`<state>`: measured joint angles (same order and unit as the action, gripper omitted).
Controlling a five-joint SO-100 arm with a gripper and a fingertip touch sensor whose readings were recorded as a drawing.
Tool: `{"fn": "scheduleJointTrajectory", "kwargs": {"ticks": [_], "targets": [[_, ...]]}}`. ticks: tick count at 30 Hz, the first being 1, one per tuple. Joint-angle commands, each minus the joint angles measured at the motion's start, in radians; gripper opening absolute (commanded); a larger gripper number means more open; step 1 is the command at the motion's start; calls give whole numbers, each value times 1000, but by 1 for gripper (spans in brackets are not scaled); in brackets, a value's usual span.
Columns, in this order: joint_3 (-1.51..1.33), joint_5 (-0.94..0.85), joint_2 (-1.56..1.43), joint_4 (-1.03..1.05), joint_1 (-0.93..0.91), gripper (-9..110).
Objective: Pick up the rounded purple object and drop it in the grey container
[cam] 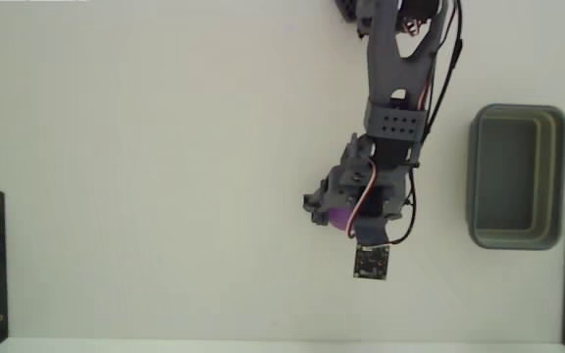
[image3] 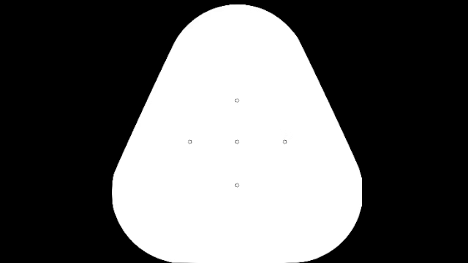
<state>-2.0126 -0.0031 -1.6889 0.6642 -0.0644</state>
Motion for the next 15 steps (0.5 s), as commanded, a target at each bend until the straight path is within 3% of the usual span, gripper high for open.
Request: {"fn": "scheduleJointTrajectory", "kwargs": {"ticks": [1, 15], "targets": [[-9, 3, -29, -18, -12, 85], [-9, 3, -29, -18, -12, 82]]}}
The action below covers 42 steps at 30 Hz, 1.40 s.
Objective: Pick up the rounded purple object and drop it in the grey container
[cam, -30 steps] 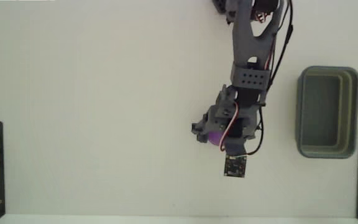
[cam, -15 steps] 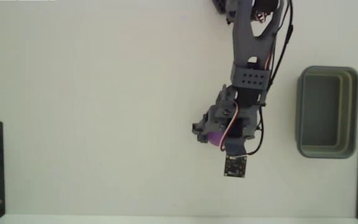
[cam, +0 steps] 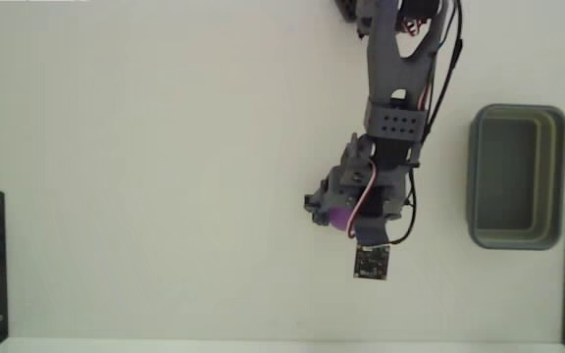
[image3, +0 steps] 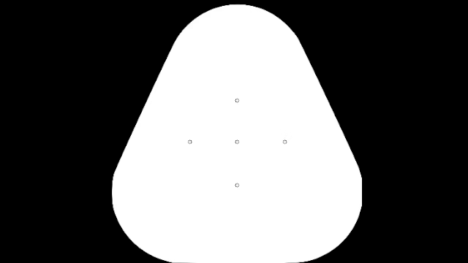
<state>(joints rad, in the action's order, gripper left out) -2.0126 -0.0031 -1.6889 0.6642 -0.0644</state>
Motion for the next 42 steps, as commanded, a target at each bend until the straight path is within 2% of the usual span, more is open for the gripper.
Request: {"fn": "scheduleJointTrajectory", "kwargs": {"ticks": [1, 42], "targets": [[-9, 3, -29, -18, -12, 82], [-9, 3, -29, -18, -12, 72]]}}
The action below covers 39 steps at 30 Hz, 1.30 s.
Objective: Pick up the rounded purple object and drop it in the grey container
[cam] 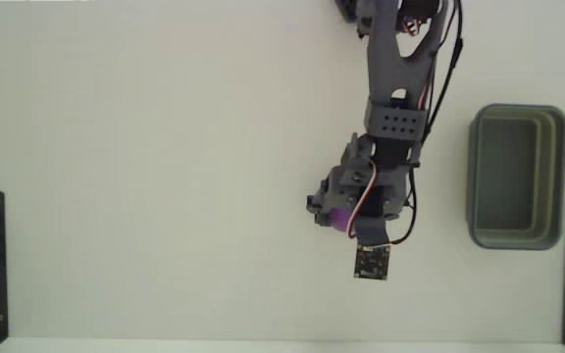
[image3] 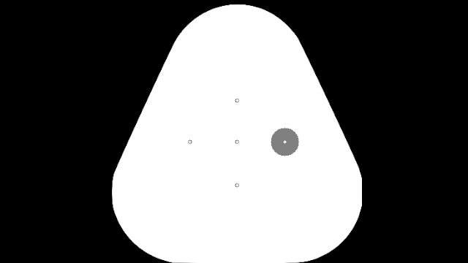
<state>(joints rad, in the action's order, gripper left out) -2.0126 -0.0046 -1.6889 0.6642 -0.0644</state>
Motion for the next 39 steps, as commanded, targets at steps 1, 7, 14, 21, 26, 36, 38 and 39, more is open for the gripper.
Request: {"fn": "scheduleJointTrajectory", "kwargs": {"ticks": [1, 7, 14, 21, 26, 36, 38, 39], "targets": [[-9, 5, -29, -18, -12, 71], [-9, 5, -29, -18, -12, 70], [-9, 5, -29, -18, -12, 68], [-9, 5, -29, -18, -12, 66], [-9, 5, -29, -18, -12, 65], [-9, 5, -29, -18, -12, 62], [-9, 5, -29, -18, -12, 62], [-9, 5, -29, -18, -12, 61]]}}
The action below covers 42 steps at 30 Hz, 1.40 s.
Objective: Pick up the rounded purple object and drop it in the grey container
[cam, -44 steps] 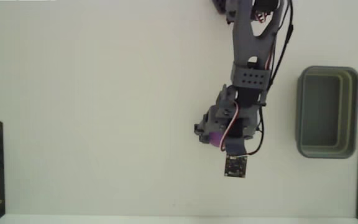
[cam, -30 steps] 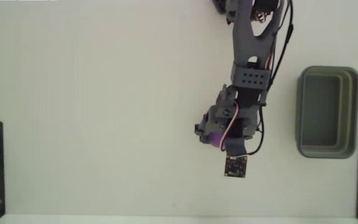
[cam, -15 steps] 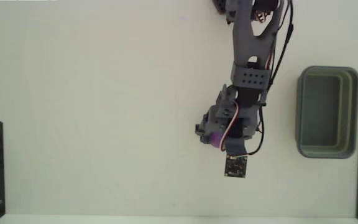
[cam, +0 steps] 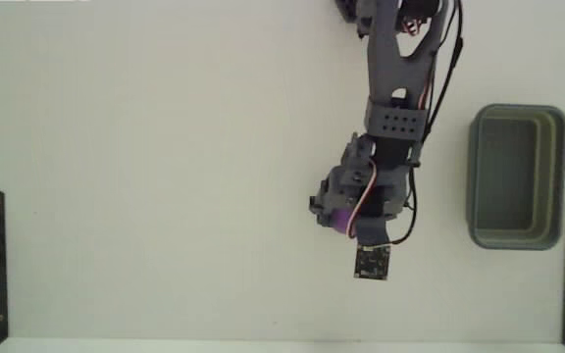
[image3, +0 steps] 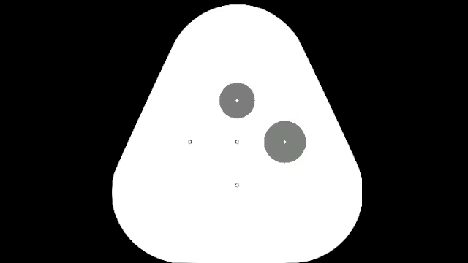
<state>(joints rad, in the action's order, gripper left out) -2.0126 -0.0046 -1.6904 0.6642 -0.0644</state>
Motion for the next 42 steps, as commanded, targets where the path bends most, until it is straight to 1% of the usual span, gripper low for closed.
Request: {"fn": "scheduleJointTrajectory", "kwargs": {"ticks": [1, 21, 33, 42], "targets": [[-9, 5, -28, -18, -12, 61], [-9, 5, -28, -18, -12, 56], [-7, 5, -28, -16, -12, 56], [45, 5, -47, 55, -12, 56]]}}
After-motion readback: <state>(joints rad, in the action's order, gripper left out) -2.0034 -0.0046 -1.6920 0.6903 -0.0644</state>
